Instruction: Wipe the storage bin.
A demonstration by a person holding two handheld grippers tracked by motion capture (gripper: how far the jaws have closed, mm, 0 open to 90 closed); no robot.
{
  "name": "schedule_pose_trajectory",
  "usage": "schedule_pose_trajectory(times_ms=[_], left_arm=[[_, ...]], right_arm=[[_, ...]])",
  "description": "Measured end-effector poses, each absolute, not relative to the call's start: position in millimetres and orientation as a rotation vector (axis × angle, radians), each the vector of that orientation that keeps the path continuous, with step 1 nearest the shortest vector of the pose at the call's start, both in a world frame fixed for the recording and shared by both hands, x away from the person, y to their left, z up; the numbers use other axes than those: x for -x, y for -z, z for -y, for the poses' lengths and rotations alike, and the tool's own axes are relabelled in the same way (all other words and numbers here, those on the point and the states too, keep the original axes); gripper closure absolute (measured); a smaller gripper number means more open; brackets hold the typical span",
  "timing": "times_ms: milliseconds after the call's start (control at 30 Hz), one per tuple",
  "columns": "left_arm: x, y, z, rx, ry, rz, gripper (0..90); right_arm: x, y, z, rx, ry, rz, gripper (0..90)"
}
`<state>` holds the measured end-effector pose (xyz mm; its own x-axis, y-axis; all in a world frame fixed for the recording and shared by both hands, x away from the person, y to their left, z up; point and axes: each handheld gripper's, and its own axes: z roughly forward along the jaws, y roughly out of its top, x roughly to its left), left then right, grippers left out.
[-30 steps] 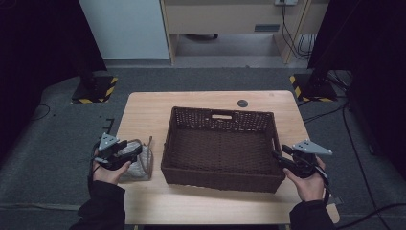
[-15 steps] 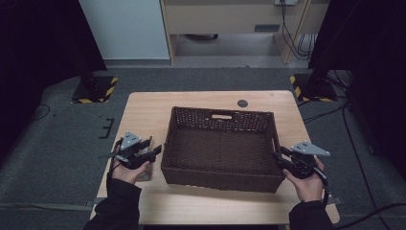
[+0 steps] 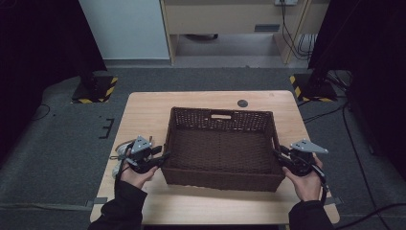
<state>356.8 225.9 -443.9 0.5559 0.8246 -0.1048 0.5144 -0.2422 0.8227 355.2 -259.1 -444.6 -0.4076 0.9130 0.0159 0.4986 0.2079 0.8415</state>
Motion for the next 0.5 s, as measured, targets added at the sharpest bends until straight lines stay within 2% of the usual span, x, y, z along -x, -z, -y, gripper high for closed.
schedule_pose_trajectory(times_ms=[67,267,367,500], left_arm=[[-356,444,-223,-1.915,-0.441,-1.09,57.4],[-352,444,-223,-1.91,-0.439,-1.1,57.5],[-350,443,-223,-1.909,-0.44,-1.1,58.6],[-344,444,-221,-1.913,-0.448,-1.103,60.7]], right_arm=[[-359,445,258,-1.31,-1.103,-1.986,67.1],[-367,445,257,-1.287,-1.092,-1.998,65.7],[-360,439,258,-1.259,-1.096,-1.979,62.7],[-349,434,260,-1.264,-1.091,-1.993,65.3]])
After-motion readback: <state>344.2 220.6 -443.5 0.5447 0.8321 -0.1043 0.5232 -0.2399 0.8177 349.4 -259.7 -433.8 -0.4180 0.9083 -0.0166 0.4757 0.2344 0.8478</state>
